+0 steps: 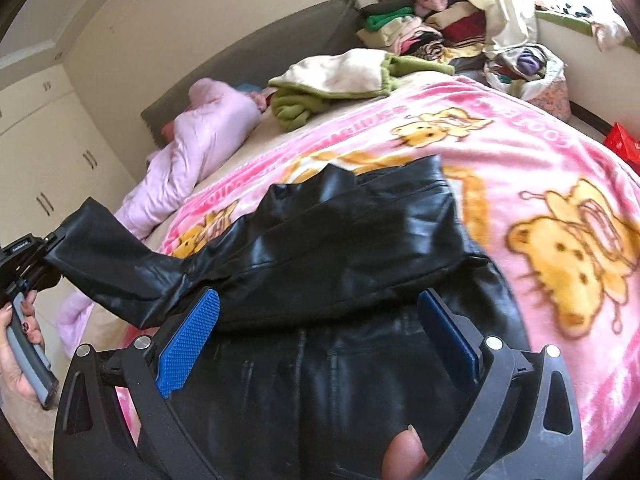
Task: Fold large clothes
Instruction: 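Grasp the other sleeve cuff with the left tool and lift it toward the jacket body, then carry the held sleeve across the jacket body and open the left tool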
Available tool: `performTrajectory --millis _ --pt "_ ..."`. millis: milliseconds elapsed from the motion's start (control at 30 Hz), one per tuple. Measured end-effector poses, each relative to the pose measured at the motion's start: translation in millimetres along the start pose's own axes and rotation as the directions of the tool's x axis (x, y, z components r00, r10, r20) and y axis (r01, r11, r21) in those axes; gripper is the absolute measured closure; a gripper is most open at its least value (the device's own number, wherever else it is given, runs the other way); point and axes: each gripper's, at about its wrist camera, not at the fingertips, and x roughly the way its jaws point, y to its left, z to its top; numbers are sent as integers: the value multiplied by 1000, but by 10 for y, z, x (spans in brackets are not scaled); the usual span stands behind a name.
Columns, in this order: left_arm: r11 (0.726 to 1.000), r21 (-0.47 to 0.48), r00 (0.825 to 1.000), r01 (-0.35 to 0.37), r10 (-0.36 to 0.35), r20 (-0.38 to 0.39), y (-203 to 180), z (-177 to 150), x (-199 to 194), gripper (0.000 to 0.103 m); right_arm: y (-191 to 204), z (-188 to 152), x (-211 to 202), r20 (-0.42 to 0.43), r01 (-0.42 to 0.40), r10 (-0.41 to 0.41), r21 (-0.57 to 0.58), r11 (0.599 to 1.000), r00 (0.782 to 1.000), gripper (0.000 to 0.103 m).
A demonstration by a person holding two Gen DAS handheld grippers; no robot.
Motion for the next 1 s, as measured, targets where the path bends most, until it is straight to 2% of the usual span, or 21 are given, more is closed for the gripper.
performTrajectory --millis 200,300,633,1000 --pt "997 52 999 51 -50 -12 -374 -66 66 103 -253 -1 -132 16 4 -5 52 999 1000 4" --pt "994 83 997 69 -67 -22 -545 -131 111 103 -376 -7 -198 23 -20 18 83 996 1000 4" --pt "976 152 984 154 -139 -108 -1099 -572 398 103 -750 -35 -344 49 -20 13 148 989 999 4" --pt "944 269 967 190 -134 -215 -1456 -1087 753 103 -1145 -51 -343 53 0 -12 221 975 999 4"
